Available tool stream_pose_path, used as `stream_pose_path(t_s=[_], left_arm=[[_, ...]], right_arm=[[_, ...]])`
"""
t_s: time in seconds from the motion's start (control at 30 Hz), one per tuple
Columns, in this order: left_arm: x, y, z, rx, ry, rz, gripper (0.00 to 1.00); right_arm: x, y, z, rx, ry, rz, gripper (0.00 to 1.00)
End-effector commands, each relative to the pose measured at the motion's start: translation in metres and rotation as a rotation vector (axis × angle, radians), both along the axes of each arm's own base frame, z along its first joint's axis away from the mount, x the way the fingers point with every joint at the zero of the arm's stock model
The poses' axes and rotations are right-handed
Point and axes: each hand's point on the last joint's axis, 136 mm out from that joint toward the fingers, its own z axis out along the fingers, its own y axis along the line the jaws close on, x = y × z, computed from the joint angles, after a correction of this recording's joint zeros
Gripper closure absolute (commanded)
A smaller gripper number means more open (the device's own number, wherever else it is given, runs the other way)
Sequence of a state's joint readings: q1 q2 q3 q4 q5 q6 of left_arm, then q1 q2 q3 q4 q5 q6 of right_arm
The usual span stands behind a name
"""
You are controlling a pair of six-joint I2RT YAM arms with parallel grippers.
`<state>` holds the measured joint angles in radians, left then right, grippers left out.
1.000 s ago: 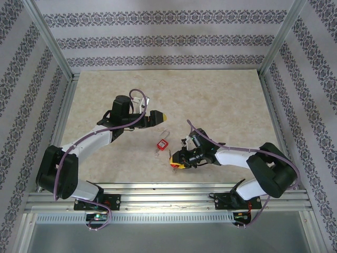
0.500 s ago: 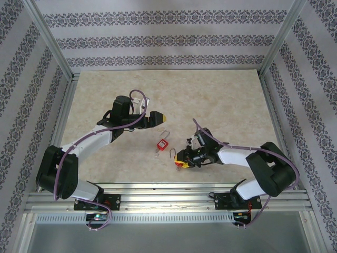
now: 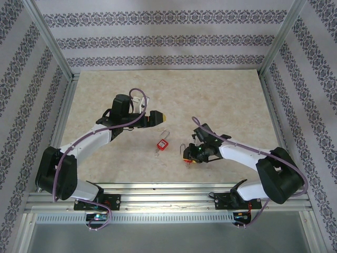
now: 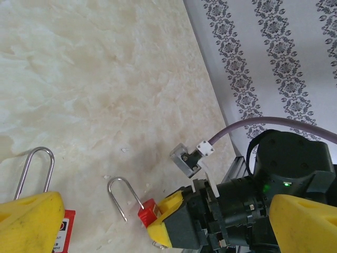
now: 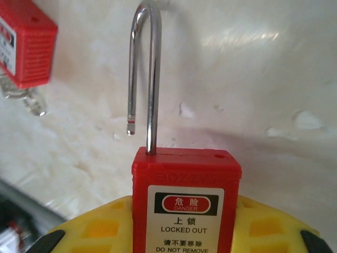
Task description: Unlock with the key
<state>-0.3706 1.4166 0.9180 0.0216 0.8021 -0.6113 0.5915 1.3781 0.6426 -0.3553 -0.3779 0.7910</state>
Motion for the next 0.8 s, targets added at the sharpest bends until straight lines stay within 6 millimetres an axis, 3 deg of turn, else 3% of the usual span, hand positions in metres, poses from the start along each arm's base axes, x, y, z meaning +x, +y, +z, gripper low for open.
stream_pose_path(t_s=[0.0,0.43,0.67,0.77], left_arm=[[0.001,0.008,0.03,0.009,-0.089,0.007,0.0],[-0.011,0.036,0.041,0.029,-0.11,0.05,0.0],[-0.014,0.042,0.045,0.034,-0.1,0.059,0.0],[-0.015,0.044,0.046,0.04,-0.096,0.063,0.0]], right_arm=[[0.012,-0.03,-0.01,-0.257,-0.052,-0.01,0.93],[0.047,-0.011,-0.033,-0.47,-0.064,-0.021,0.88],[0.043,-0.013,-0.035,-0.56,-0.044,-0.103,0.82],[0.035,-0.011,-0.036,-0.562,-0.034,-0.143,0.71]])
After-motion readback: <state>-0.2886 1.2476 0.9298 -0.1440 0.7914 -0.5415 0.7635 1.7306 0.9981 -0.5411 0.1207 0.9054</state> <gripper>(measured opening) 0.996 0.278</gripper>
